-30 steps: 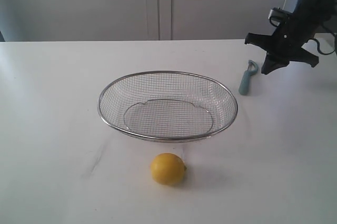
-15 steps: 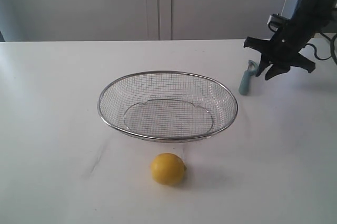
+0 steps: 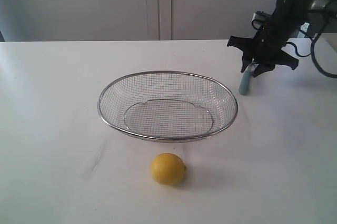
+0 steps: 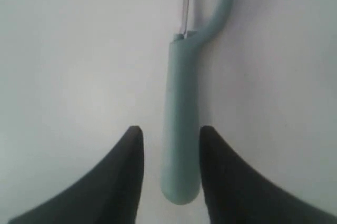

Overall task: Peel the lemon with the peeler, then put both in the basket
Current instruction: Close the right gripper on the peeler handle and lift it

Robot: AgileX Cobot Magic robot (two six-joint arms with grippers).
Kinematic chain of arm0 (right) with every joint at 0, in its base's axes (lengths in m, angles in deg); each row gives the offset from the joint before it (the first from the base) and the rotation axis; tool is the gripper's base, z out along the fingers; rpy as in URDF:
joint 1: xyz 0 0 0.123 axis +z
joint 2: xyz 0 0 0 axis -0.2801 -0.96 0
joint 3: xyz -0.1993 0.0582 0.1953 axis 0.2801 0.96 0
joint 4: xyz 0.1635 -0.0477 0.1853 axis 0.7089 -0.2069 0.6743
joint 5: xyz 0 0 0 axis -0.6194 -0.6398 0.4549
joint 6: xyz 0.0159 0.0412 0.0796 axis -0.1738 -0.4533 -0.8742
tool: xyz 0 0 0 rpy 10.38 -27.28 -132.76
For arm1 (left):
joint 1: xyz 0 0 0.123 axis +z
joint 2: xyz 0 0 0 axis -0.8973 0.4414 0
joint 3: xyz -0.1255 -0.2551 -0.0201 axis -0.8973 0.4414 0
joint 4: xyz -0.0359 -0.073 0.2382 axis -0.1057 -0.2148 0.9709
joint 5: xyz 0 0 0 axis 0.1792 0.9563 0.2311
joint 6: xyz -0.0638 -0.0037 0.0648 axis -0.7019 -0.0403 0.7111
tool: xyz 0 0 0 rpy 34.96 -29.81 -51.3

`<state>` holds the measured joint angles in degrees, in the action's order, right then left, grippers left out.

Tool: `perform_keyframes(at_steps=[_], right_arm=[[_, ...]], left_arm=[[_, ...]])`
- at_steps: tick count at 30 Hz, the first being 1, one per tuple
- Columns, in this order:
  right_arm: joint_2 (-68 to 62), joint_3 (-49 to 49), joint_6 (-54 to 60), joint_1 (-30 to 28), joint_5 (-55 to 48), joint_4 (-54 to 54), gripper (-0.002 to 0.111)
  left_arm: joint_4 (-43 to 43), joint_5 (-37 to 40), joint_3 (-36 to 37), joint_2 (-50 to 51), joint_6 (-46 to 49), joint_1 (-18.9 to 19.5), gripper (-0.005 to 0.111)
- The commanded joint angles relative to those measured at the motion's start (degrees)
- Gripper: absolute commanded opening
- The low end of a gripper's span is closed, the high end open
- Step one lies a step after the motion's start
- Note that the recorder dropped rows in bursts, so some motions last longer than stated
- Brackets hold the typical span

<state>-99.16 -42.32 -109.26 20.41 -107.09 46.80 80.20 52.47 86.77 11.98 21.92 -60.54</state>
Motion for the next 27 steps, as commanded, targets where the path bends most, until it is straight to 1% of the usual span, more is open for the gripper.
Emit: perform_keyframes(at_steps=[1, 3, 5, 21, 23, 25, 27], right_arm=[[0.13, -0.28, -3.82, 0.97, 3.69, -2.96, 0.035], [0.13, -0.28, -7.87, 1.36, 3.82, -6.80, 0.035], [0.04, -0.28, -9.38, 1.51, 4.26, -9.08, 0.035], [-4.95, -0.28, -9.83, 2.11, 4.48, -8.77, 0.034], [-4.95, -0.28, -9.83, 2.11, 4.21, -8.77, 0.029], [-4.95, -0.28, -9.83, 2.11, 4.08, -8.77, 0.020], [-4.95, -0.28, -9.72, 2.11, 3.59, -8.77, 0.007]], left_arm=[[-0.55, 0.18, 0.25, -0.15, -0.33, -0.05, 0.000], [-0.55, 0.18, 0.25, -0.15, -0.33, -0.05, 0.000], [-0.55, 0.18, 0.25, -0.15, -0.33, -0.05, 0.000], [-0.55, 0.18, 0.25, -0.15, -0.33, -0.05, 0.000], [-0.55, 0.18, 0.25, -0.15, -0.33, -0.05, 0.000], [-0.55, 0.18, 0.25, -0.15, -0.33, -0.05, 0.000], [-0.55, 0.18, 0.25, -0.15, -0.33, -0.05, 0.000]])
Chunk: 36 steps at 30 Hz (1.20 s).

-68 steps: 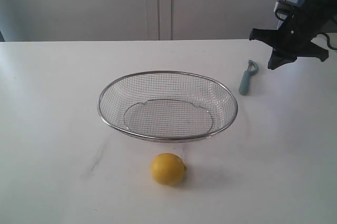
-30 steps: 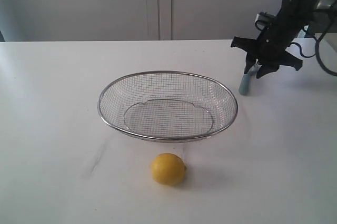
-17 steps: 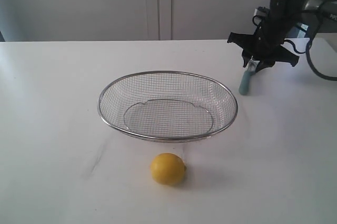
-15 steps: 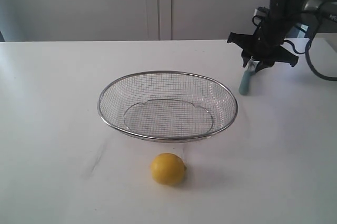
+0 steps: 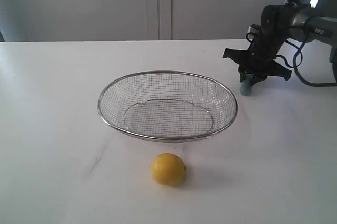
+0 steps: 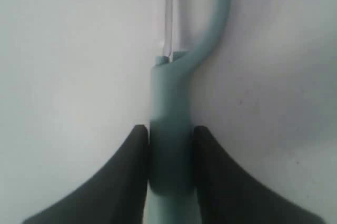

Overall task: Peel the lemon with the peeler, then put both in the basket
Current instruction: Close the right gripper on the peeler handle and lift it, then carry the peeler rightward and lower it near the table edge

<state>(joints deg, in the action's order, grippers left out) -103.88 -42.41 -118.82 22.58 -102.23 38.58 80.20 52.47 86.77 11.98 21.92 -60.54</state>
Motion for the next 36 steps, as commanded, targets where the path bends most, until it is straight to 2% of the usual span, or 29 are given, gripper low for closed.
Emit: perform_keyframes(at_steps=[1, 20, 27, 36], right_arm=[[-0.23, -0.18, 0.34, -0.06, -1.27, -0.55, 0.000], [8.55, 1.86, 10.39, -0.06, -11.60, -0.55, 0.000], [14.95, 9.17, 11.00, -0.06, -10.75, -0.55, 0.000], [25.06, 22.80, 11.90, -0.06, -4.27, -0.55, 0.000]], left_arm=[[-0.55, 0.18, 0.25, -0.15, -0.33, -0.05, 0.000], [-0.55, 0.18, 0.25, -0.15, -0.33, -0.05, 0.000], [-0.55, 0.18, 0.25, -0.15, -0.33, -0.05, 0.000], [-0.55, 0.18, 0.25, -0.15, -0.33, -0.05, 0.000]])
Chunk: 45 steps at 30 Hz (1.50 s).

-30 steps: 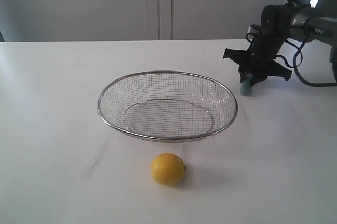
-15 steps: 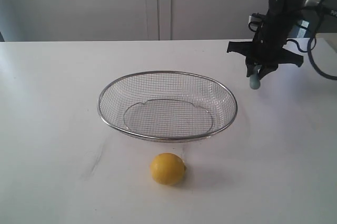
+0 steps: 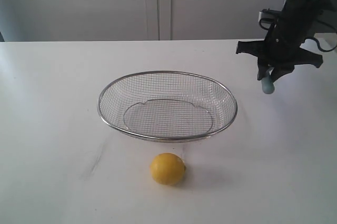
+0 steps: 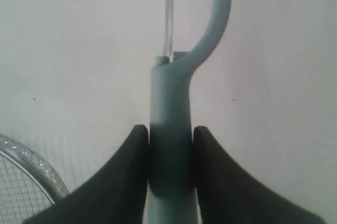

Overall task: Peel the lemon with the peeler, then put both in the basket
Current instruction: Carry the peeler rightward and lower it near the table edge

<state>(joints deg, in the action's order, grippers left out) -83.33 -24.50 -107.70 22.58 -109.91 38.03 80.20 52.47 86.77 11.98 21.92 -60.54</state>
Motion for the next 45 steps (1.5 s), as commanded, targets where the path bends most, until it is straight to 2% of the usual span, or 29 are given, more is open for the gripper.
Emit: perform_keyframes(at_steps=[1, 13, 45], right_arm=[[5.66, 5.98, 0.78, -0.06, 4.00, 0.00, 0.000], [17.14, 18.52, 2.11, -0.06, 8.92, 0.00, 0.000], [18.50, 18.77, 4.55, -0.06, 10.60, 0.00, 0.000]], left_arm=[[-0.55, 0.18, 0.25, -0.15, -0.33, -0.05, 0.000], [-0.55, 0.18, 0.25, -0.15, -0.33, -0.05, 0.000], [-0.55, 0.18, 0.25, -0.15, -0.33, -0.05, 0.000]])
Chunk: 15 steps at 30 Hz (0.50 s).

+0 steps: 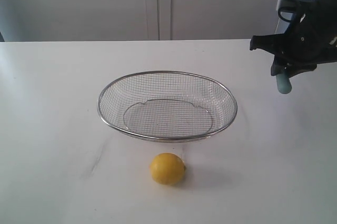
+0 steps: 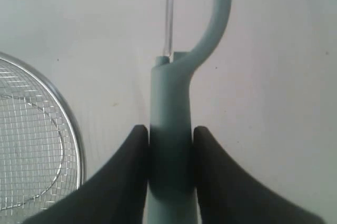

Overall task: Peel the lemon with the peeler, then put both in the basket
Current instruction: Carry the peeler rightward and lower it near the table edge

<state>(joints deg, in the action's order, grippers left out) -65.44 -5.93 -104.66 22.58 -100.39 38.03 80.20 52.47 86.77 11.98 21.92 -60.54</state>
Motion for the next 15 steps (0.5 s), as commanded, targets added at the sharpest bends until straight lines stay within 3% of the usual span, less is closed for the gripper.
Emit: perform_keyframes(at_steps=[1, 15], right_arm=[[0.62, 0.20, 2.12, -0.06, 0.95, 0.00, 0.000], [0.62, 0.20, 5.78, -0.06, -3.79, 0.00, 0.000]], left_arm=[[-0.55, 0.18, 0.25, -0.15, -0.33, -0.05, 0.000], [-0.55, 0.18, 0.25, -0.15, -0.33, -0.05, 0.000]])
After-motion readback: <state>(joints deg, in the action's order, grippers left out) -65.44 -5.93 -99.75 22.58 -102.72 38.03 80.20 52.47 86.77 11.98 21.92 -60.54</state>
